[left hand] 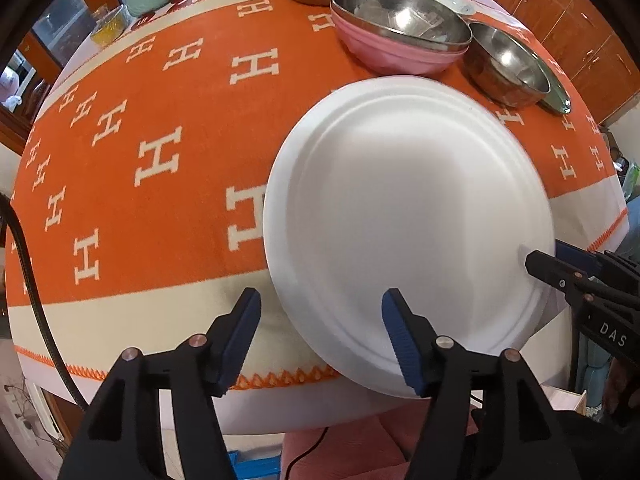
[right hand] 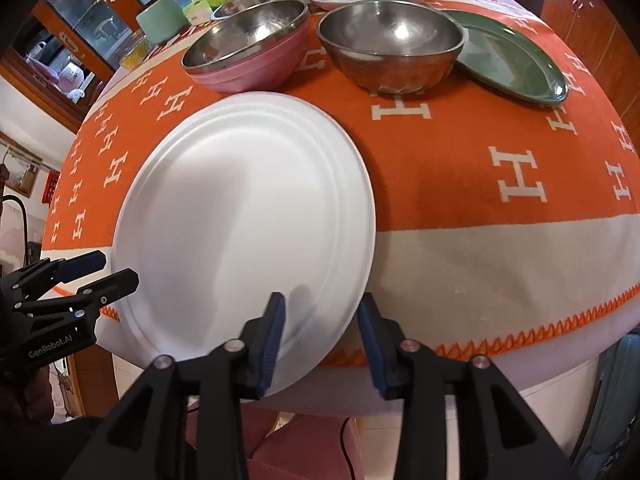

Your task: Organize plates and bowls

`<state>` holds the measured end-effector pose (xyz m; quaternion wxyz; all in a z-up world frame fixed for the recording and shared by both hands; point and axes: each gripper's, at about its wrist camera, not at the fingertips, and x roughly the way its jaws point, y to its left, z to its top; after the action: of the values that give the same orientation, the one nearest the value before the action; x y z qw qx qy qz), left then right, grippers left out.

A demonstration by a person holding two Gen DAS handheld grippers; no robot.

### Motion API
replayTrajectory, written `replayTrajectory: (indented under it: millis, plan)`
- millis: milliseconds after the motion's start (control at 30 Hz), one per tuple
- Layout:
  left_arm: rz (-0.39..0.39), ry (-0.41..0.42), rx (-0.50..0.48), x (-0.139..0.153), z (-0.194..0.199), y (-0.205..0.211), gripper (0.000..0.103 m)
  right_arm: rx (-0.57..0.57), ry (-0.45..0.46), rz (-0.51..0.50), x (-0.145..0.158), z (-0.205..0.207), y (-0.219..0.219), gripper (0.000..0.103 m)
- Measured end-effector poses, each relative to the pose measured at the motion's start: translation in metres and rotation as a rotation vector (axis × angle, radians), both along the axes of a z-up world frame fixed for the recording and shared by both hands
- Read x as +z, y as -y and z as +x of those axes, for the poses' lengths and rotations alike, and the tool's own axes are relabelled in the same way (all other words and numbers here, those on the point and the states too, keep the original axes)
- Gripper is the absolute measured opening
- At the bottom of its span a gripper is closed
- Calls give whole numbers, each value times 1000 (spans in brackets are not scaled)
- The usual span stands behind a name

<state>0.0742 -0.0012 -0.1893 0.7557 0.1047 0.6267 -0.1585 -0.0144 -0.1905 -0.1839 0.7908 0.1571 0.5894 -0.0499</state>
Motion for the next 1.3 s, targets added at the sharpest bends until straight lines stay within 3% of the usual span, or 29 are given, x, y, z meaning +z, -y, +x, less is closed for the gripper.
replayTrajectory:
  millis: [100, 333, 467, 600, 733, 1167, 1300]
  plan:
    - [-16, 23, -7, 8, 3, -2, 62, -34, 17, -3, 2, -3, 1, 51]
    - [-80, 47, -76, 36, 16, -2, 63, -137, 56, -32, 21, -9, 2, 52]
    - [-133, 85, -118, 59, 25, 0, 69, -211, 102, -59, 41, -13, 4, 53]
    - [-165, 150, -168, 86, 33, 3, 71, -278, 171, -100, 67, -18, 1, 64]
    - [-197, 200, -198, 110, 42, 4, 75, -333, 227, -126, 89, -21, -3, 65]
    - [-348, 148, -236, 161, 71, 25, 82, -407, 343, -181, 142, -32, 8, 72]
    - [-347, 163, -226, 172, 74, 36, 83, -393, 371, -195, 152, -26, 21, 75]
